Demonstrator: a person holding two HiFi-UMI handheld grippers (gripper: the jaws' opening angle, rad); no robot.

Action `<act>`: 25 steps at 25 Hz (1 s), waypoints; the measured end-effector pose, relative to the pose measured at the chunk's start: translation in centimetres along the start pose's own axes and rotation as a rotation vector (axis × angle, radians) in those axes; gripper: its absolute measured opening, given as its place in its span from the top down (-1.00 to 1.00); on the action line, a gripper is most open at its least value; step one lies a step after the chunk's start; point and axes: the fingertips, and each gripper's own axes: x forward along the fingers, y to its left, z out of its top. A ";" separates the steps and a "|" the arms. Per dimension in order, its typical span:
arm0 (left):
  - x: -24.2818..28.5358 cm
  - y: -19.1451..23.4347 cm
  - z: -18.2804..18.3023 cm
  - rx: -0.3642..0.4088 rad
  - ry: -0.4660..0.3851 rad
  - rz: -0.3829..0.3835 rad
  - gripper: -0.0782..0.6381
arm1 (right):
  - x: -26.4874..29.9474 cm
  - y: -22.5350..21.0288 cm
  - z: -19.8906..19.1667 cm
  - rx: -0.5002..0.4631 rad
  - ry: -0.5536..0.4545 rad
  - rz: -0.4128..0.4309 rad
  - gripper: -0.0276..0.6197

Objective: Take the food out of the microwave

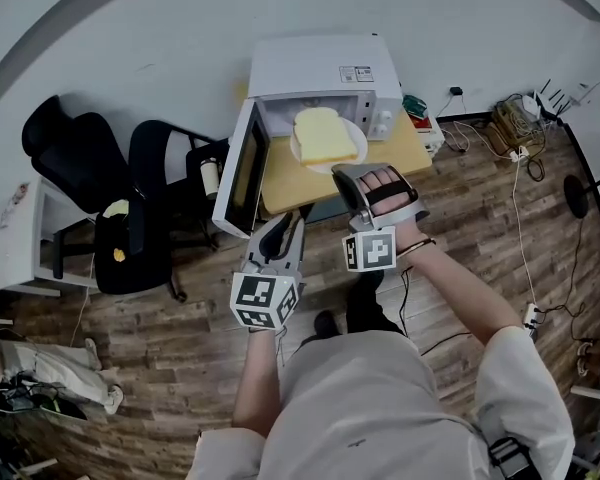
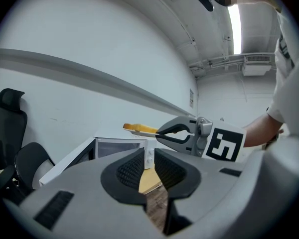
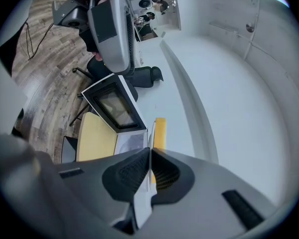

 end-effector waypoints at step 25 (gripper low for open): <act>-0.3 -2.9 -0.6 0.030 0.019 -0.028 0.75 | -1.4 -0.4 0.2 0.018 0.002 -0.026 0.88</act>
